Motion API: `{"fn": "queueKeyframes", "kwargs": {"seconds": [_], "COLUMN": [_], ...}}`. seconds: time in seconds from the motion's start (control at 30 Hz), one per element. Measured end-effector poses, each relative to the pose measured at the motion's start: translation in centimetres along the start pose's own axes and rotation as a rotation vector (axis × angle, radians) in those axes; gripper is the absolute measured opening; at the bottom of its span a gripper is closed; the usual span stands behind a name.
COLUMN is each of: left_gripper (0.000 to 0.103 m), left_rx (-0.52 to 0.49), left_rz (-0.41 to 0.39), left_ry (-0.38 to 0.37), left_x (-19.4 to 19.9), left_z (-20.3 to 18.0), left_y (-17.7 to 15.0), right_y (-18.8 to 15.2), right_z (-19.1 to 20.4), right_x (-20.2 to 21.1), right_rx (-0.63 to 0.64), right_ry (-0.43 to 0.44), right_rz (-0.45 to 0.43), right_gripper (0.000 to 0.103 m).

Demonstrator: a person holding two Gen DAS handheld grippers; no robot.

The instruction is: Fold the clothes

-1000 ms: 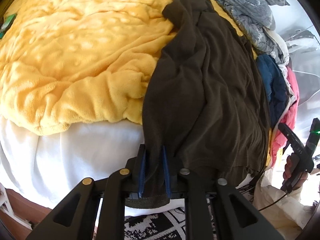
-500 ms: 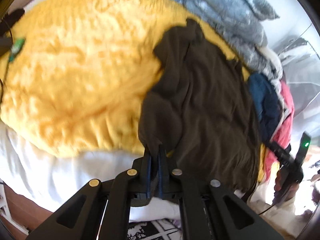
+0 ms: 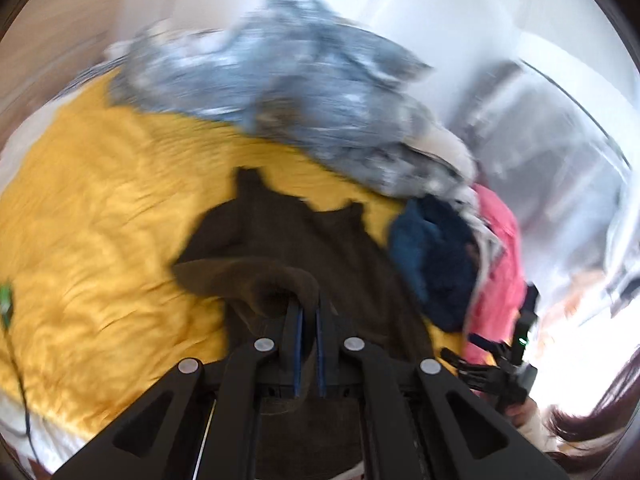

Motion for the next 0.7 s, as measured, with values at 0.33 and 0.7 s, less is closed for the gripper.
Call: {"fn": "queueKeyframes", "kwargs": {"seconds": [0.33, 0.7], "left_gripper": [0.005, 0.016], "left_rx": [-0.143, 0.038], "left_rz": [0.225, 0.394], "left_ry": [-0.163, -0.049], "left_x": [-10.6, -18.4], "left_z": [-10.7, -6.8], "left_y": [-5.6, -8.9], "right_y": [-0.8, -2.7], "right_z": [-3.7, -8.0], "right_x": [1.7, 1.2], "right_rx": [-0.054, -0.130], "right_ry": [-0.015, -0.040], "right_rz": [-0.033, 0.003], "right_gripper": [0.103, 0.103]}}
Point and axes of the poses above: each gripper's, at about its wrist camera, not at the fingertips, and x roughly against the way its jaws point, z to its left, y to its top, the point moved 4 cm from there along -x, roughly the way its jaws point, and after that the axes turned 8 degrees about z, right-handed, at the moved point
